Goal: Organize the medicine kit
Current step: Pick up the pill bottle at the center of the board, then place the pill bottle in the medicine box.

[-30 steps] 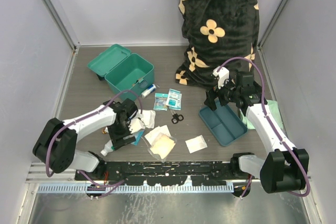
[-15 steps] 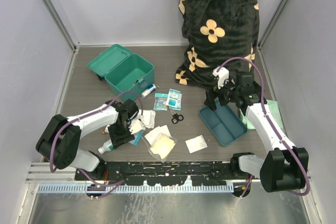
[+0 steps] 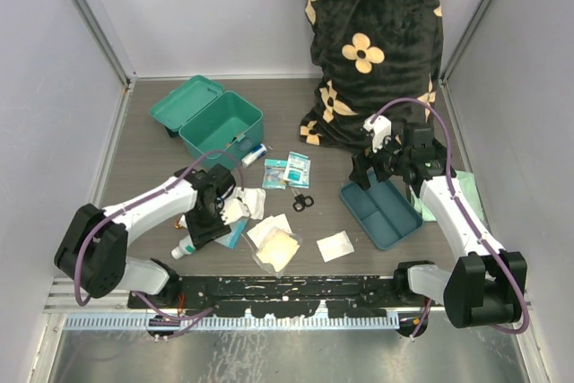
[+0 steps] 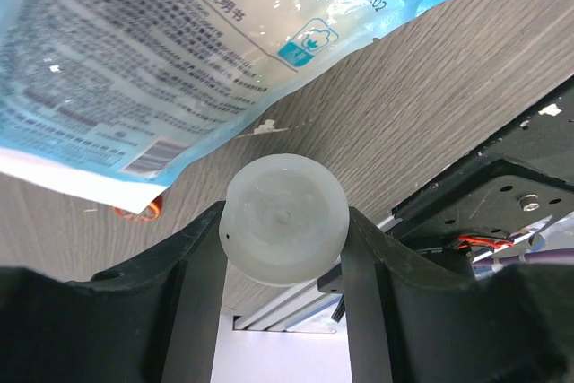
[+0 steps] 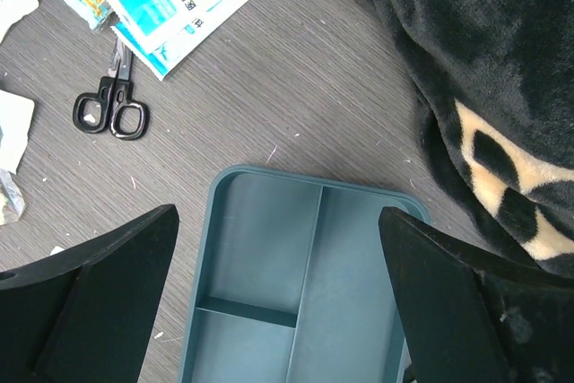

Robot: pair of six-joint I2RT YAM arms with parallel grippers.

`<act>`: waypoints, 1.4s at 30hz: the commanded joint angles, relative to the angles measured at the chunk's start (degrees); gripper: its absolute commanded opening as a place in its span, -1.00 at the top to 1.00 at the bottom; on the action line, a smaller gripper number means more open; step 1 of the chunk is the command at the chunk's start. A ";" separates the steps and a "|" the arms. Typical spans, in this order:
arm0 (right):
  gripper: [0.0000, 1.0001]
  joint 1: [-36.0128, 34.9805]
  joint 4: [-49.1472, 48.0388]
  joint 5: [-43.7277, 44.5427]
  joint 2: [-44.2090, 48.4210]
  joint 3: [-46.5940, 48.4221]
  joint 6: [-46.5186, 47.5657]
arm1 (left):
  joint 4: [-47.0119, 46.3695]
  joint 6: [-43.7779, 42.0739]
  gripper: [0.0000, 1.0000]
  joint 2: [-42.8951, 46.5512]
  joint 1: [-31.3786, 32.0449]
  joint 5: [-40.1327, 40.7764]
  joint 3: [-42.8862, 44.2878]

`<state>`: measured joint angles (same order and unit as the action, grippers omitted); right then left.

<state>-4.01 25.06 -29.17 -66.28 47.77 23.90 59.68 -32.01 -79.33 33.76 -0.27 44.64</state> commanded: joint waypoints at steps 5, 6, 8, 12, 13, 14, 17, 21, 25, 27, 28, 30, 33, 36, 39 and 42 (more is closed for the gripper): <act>-1.00 0.15 -0.91 -0.86 0.28 0.69 0.82 | 8.50 0.43 0.43 3.29 -0.20 -0.84 11.30; -1.00 0.14 -0.91 -0.84 0.35 0.66 0.80 | 8.87 0.37 0.44 3.23 -0.43 -1.10 12.71; -1.00 0.14 -0.89 -0.83 0.27 0.69 0.80 | 9.82 0.29 0.45 2.77 -0.87 -2.16 15.68; -1.00 0.14 -0.89 -0.83 0.18 0.71 0.81 | 11.37 -0.19 0.47 0.84 -2.75 -3.71 22.13; -1.00 0.15 -0.92 -0.80 0.13 0.62 0.80 | 11.74 -0.56 0.48 -0.28 -3.64 -3.84 23.73; -1.00 0.14 -0.90 -0.81 0.18 0.62 0.83 | 12.04 -0.68 0.49 -0.86 -4.19 -4.10 25.69; -1.00 0.16 -0.91 -0.75 0.15 0.66 0.88 | 13.42 -1.20 0.51 -4.22 -6.84 -4.21 31.44; -1.00 0.15 -0.86 -0.76 0.27 0.65 0.88 | 14.21 -1.17 0.53 -7.62 -8.00 -4.92 35.76; -1.00 0.19 -0.82 -0.74 0.25 0.65 0.97 | 12.31 0.23 0.53 -9.96 -7.91 -8.30 35.50; -1.00 0.16 -0.80 -0.83 0.19 0.64 0.97 | 10.65 1.36 0.53 -11.14 -7.60 -9.53 34.67; -1.00 0.15 -0.80 -0.83 0.14 0.60 0.97 | 9.61 1.82 0.52 -11.61 -7.31 -9.78 34.06; -1.00 0.14 -0.85 -0.83 0.10 0.58 0.99 | 6.81 2.34 0.51 -12.24 -6.24 -9.49 32.53; -1.00 0.15 -0.79 -0.84 0.01 0.61 0.97 | 3.29 2.82 0.48 -13.81 -4.05 -8.58 30.99; -1.00 0.14 -0.72 -0.78 0.09 0.63 1.06 | 0.91 3.09 0.46 -16.85 -1.73 -4.90 30.65; -1.00 0.15 -0.75 -0.63 0.06 0.57 1.13 | -0.68 3.71 0.46 -20.03 -0.78 -1.78 31.32; -1.00 0.15 -0.75 -0.63 0.09 0.54 1.15 | -2.54 4.36 0.38 -21.71 -0.39 -0.43 31.25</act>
<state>-3.99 25.36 -29.23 -66.39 47.77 24.16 61.06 -29.10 -100.05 33.15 -4.29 75.29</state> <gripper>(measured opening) 0.999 0.480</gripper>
